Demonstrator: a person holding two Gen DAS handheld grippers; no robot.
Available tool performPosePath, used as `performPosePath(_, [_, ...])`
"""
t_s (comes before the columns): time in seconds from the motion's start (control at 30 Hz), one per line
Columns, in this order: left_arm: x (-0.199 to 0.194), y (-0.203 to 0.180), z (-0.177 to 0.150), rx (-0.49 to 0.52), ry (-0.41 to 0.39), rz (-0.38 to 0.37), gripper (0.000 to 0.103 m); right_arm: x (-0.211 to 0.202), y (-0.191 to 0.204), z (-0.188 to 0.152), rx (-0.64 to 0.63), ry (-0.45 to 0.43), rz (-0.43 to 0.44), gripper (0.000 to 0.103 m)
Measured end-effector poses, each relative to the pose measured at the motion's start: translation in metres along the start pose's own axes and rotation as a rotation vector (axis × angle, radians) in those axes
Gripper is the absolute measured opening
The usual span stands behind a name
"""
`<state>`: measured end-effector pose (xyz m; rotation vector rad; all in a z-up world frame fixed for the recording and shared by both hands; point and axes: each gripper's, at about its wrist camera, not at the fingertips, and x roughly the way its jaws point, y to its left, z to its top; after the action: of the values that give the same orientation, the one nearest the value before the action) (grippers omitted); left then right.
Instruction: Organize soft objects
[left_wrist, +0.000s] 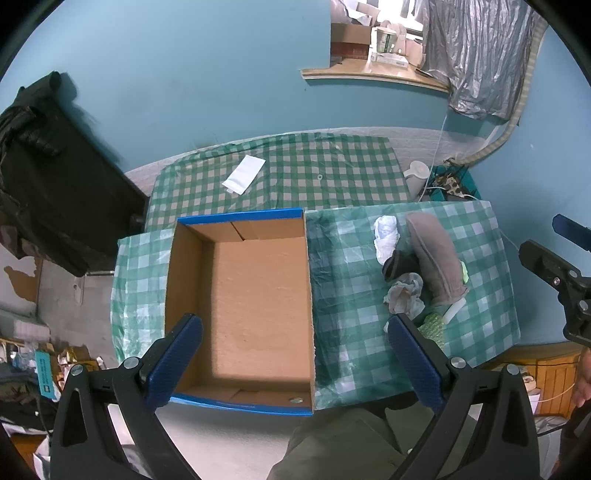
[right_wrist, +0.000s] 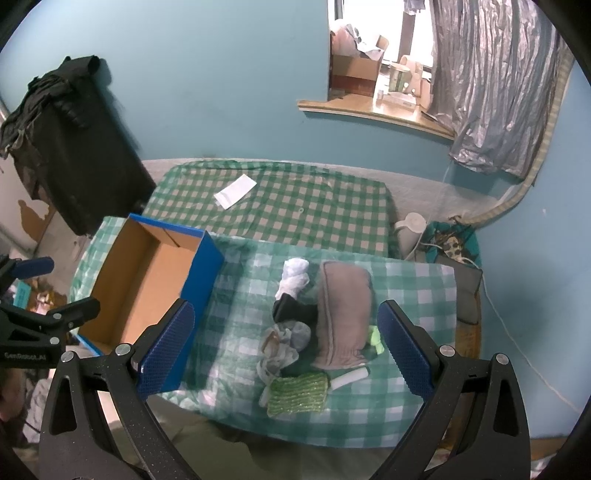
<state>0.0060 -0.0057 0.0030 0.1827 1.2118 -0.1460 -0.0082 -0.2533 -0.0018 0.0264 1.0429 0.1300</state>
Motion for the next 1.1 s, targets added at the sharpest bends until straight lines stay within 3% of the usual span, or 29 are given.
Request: performPosePath(1.1, [0.005, -0.007, -0.014, 0.003, 0.01, -0.003, 0.101, 0.006, -0.002, -0.004, 0.003, 0.014, 0.011, 0.098])
